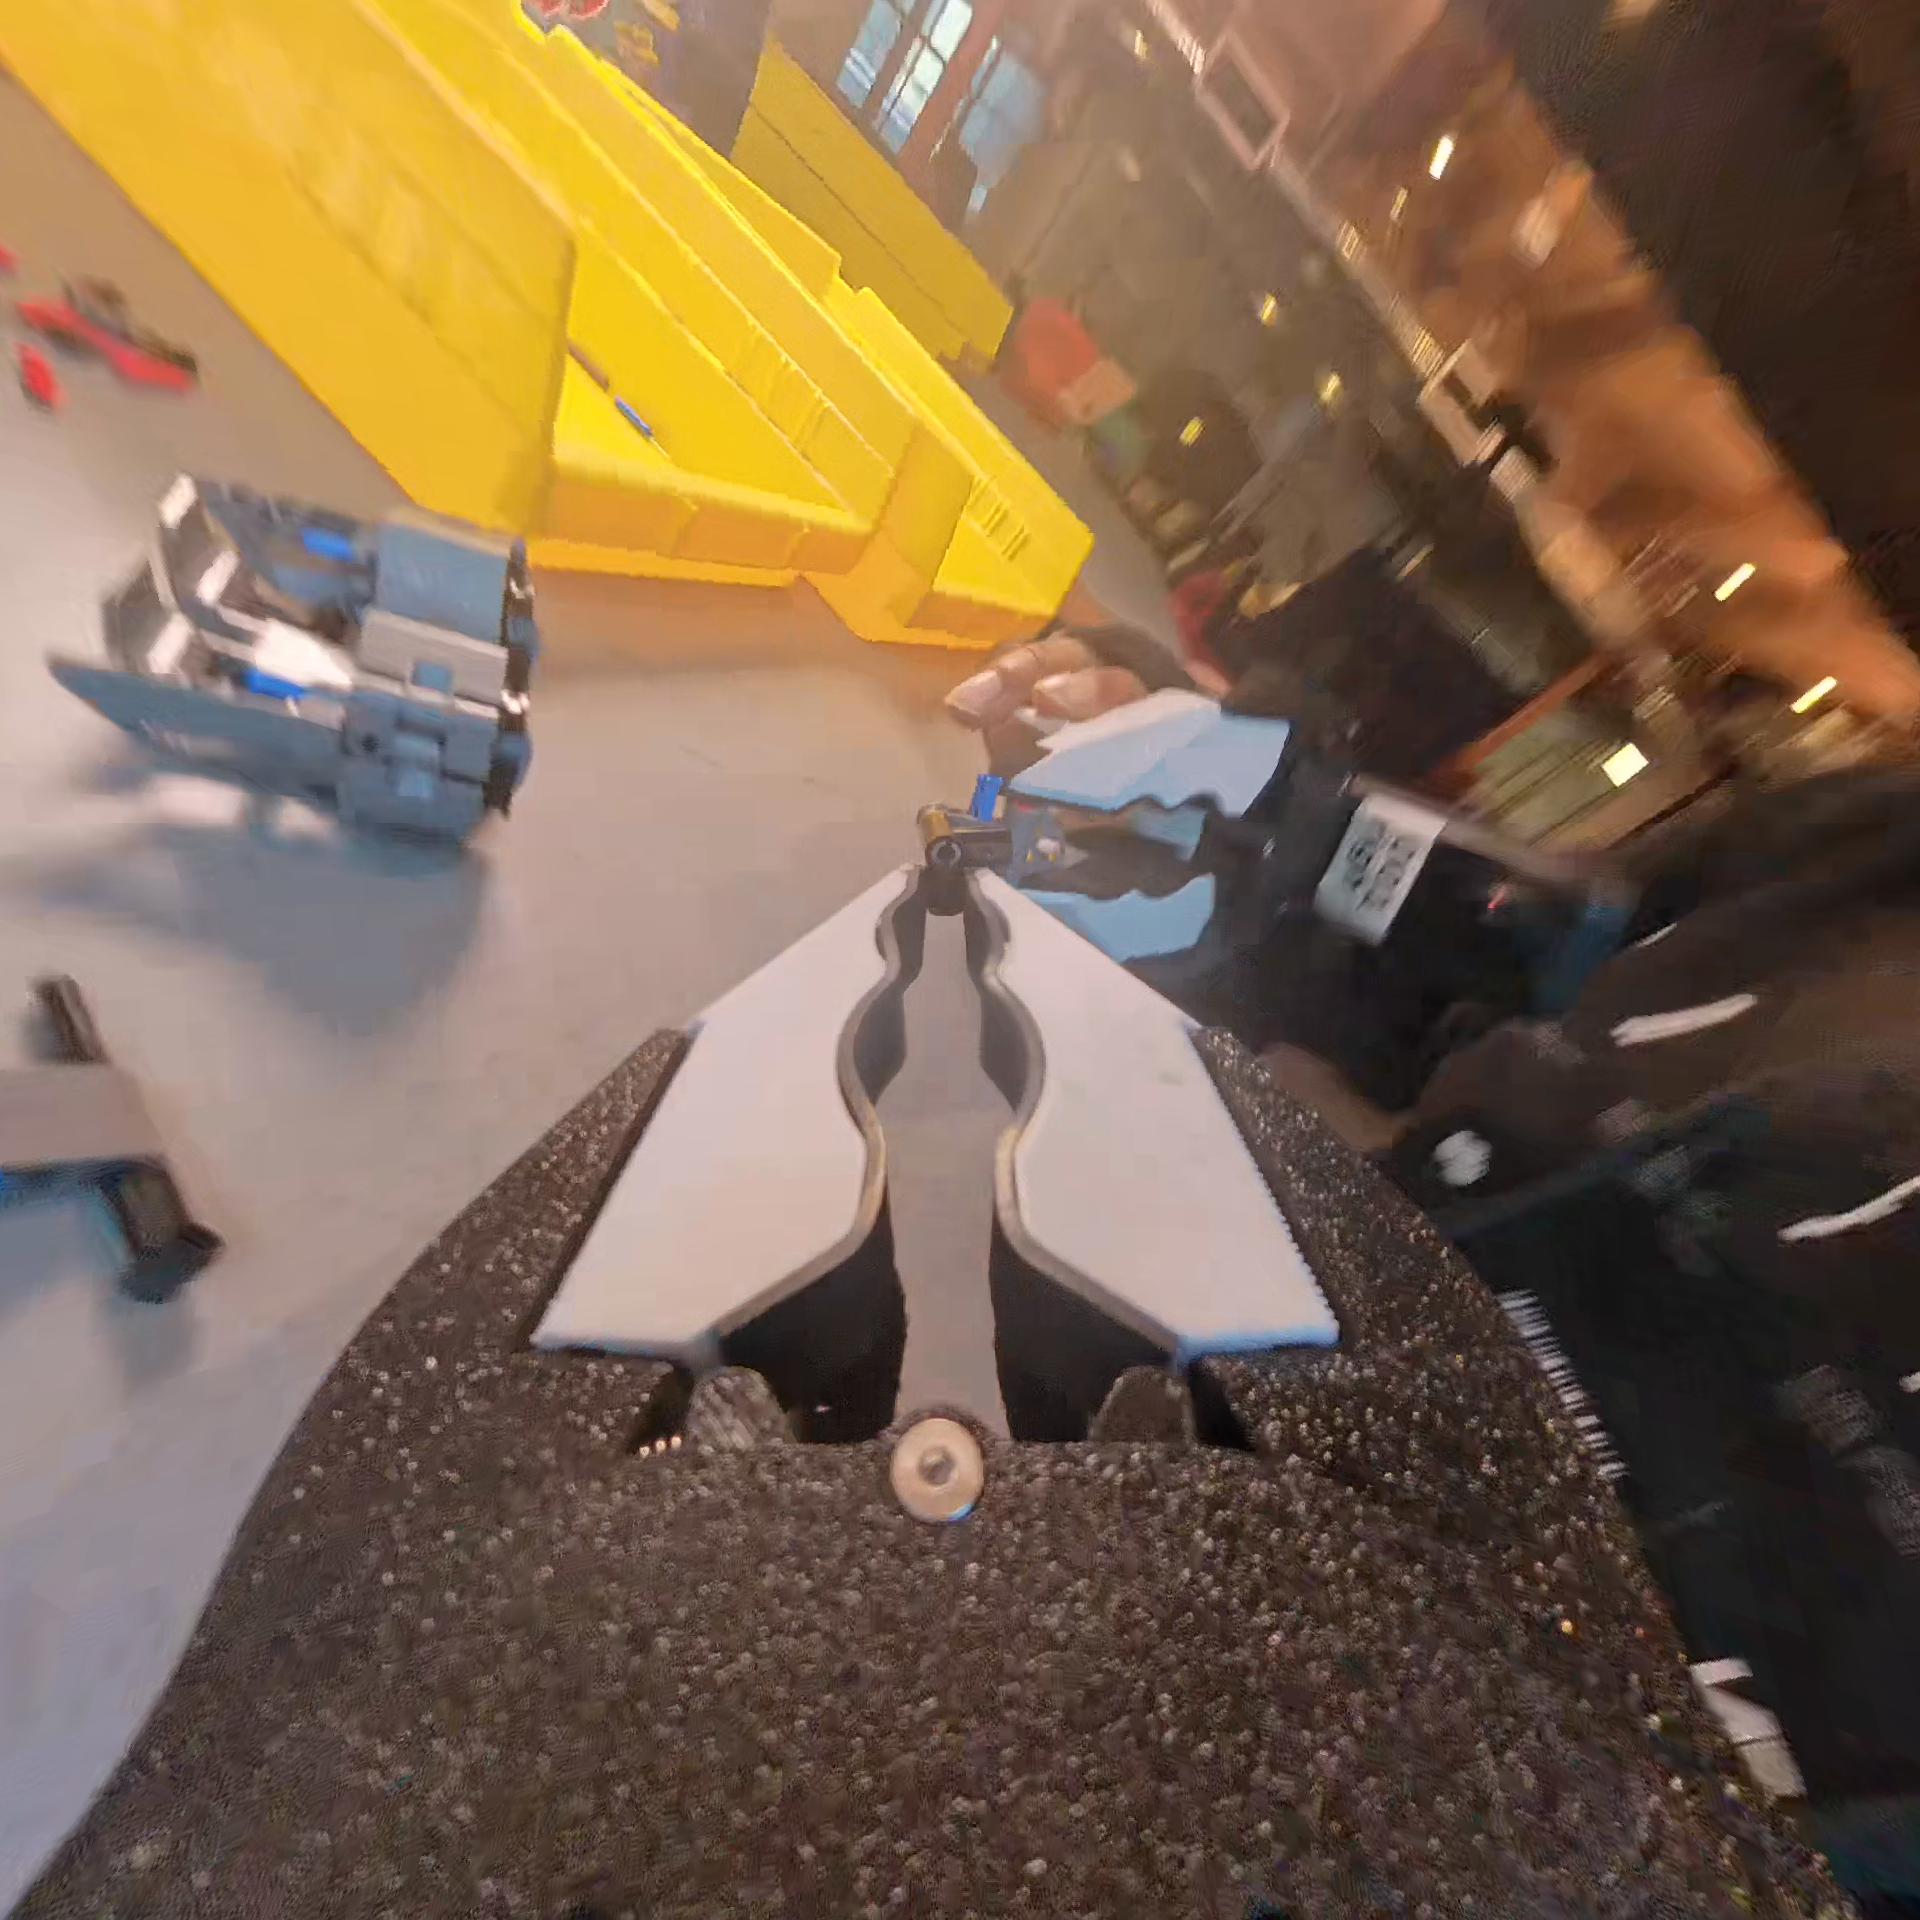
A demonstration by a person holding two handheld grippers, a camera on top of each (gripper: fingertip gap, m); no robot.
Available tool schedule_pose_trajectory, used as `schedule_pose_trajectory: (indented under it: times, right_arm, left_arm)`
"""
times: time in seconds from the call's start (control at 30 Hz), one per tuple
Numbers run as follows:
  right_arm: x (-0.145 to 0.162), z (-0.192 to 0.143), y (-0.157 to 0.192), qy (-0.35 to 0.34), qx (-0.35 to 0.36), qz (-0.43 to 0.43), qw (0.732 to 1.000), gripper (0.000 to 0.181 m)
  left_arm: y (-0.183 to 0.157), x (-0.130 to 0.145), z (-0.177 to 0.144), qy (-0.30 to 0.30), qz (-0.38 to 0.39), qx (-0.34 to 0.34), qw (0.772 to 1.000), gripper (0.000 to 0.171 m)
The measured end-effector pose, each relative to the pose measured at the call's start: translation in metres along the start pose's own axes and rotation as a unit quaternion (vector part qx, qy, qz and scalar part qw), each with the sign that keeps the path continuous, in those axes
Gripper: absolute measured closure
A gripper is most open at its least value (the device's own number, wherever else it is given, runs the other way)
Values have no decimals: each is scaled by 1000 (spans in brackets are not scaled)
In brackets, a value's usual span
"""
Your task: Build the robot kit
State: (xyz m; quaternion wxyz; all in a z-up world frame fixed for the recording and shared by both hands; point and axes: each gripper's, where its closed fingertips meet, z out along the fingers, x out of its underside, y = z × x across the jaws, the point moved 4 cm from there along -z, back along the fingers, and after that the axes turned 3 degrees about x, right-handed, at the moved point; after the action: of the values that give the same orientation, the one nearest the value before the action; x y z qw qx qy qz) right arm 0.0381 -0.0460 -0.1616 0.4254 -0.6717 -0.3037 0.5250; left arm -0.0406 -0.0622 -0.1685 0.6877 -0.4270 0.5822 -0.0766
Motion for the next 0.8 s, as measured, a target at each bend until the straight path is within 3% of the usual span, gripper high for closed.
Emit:
schedule_pose_trajectory:
  times: [0.1, 0.17, 0.4, 0.5, 0.6, 0.67, 0.73, 0.8]
  right_arm:
    - [1, 4, 1, 18, 9, -24, 1000, 167]
    - [3, 7, 3, 26, 12, -41, 999, 167]
    - [7, 8, 3, 30, 7, -24, 999, 167]
    - [11, 9, 1, 30, -2, 30, 999, 167]
    - [19, 10, -3, 33, -43, 190, 980, 167]
    - [19, 9, -5, 18, -94, 330, 939, 166]
    - [16, 8, -9, -4, -139, 458, 878, 166]
    - [16, 7, -12, -11, -165, 531, 831, 166]
  left_arm:
    - [8, 0, 0, -62, -180, 65, 980, 166]
    - [13, 1, 1, -85, -239, 90, 963, 166]
    - [15, 1, 2, -95, -257, 95, 957, 165]
    - [12, -1, 0, -70, -198, 81, 974, 146]
    - [7, -12, -8, -56, -71, 42, 995, 140]
    - [6, -14, -11, -28, 29, 1, 999, 139]
    - [4, -12, -9, 0, 111, -27, 993, 139]
    - [1, -8, -4, 23, 170, -45, 984, 142]
